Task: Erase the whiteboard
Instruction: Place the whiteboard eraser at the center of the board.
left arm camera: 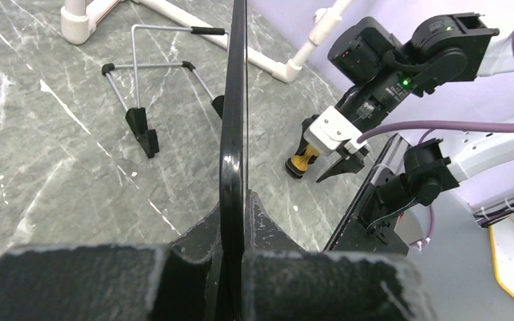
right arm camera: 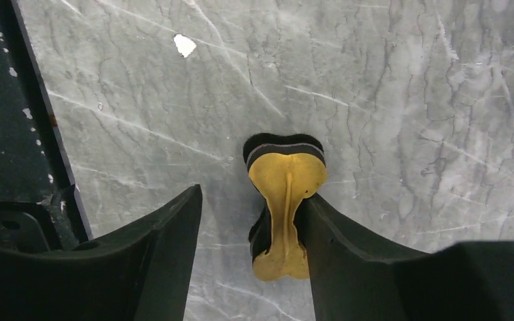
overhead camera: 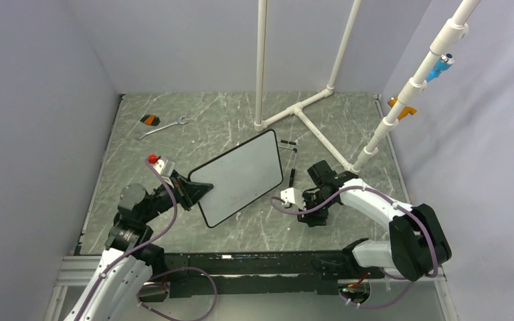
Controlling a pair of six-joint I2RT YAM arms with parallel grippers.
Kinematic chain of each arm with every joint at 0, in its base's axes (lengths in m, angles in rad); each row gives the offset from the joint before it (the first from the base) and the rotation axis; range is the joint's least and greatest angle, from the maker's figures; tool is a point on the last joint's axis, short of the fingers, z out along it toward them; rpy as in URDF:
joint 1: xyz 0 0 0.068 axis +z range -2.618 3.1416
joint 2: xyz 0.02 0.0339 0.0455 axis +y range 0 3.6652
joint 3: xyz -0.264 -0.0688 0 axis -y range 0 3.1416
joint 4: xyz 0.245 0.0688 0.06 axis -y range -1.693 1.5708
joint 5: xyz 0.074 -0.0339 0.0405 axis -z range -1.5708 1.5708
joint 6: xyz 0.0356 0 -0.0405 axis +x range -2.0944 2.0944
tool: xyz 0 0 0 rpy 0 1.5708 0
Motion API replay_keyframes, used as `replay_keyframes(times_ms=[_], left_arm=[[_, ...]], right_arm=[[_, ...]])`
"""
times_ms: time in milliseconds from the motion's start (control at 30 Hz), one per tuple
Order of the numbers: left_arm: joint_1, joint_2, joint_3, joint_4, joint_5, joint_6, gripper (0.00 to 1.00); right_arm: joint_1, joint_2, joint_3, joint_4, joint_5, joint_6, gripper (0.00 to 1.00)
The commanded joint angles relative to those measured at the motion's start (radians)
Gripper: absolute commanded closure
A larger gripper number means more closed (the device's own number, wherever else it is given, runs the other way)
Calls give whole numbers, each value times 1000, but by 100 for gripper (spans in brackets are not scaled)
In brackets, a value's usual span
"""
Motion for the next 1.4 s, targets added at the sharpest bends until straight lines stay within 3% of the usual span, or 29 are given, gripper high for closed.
replay_keyframes(times_ms=[0,200,433,600,767,1100,1300,1367], left_arm=[[0,-21,50,39,-13,39,100],[0,-4,66,44,11,56,100],[0,6,82,54,37,57,100],[0,-4,32,147,75,-9,100],[0,8,-47,294,115,-112,100],[0,119,-154,561,144,-237,100],[0,183,-180,602,154,-240,100],[0,179,-172,560,146,-208,100]], right_arm=[[-12,-32,52,-31,-73,-10,40],[-54,-69,108,-84,-137,-9,23],[-53,35,122,-121,-231,-10,21],[-51,67,88,68,-139,136,21],[-51,23,51,176,-148,161,10],[-45,31,80,131,-245,134,10],[-44,25,100,135,-195,156,10],[-63,20,163,25,-162,97,11]])
